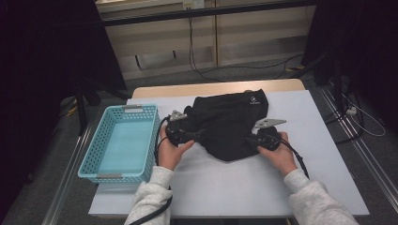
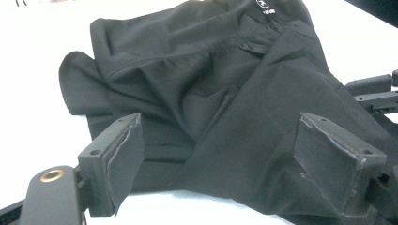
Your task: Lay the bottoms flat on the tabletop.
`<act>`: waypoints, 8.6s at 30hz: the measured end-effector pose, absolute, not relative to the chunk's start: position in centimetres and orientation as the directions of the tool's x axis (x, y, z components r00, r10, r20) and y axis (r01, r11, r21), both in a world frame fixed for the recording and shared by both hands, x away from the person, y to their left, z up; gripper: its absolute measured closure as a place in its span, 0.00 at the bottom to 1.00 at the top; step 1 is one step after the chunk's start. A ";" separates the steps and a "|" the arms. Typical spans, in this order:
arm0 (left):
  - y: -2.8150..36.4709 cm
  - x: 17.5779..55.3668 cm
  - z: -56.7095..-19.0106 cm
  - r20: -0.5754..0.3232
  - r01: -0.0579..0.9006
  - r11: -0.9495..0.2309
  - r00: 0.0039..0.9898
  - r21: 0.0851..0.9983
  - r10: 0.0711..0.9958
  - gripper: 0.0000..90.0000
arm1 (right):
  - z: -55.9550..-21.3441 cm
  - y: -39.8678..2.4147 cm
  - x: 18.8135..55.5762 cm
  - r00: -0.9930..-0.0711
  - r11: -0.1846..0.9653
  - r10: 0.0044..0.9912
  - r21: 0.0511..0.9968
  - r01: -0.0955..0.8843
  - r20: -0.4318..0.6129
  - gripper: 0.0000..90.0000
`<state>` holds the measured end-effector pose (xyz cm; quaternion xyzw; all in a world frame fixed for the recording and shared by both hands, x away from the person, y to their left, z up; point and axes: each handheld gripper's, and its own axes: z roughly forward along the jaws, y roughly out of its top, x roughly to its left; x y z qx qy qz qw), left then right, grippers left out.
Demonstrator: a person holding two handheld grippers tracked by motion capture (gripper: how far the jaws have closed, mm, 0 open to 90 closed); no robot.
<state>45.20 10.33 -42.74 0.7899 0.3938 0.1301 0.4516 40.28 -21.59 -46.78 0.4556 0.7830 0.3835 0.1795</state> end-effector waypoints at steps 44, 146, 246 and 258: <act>8.5 43.0 -43.4 -0.242 0.565 -0.380 0.738 0.733 0.630 0.98 | -45.4 -22.4 37.9 -0.538 0.268 0.840 0.809 0.523 0.069 0.52; 5.3 39.4 -45.9 0.010 0.339 -0.596 0.863 0.728 0.505 0.63 | -46.1 -22.2 39.5 -0.495 0.281 0.868 0.788 0.548 0.036 0.46; 8.7 44.2 -40.1 -0.020 0.376 -0.357 0.712 0.855 0.702 0.91 | -44.6 -21.4 38.7 -0.466 0.228 0.882 0.804 0.549 0.068 0.62; 9.1 44.0 -40.0 -0.008 0.369 -0.361 0.708 0.856 0.706 0.91 | -46.4 -19.8 39.6 -0.501 0.295 0.864 0.747 0.595 0.058 0.88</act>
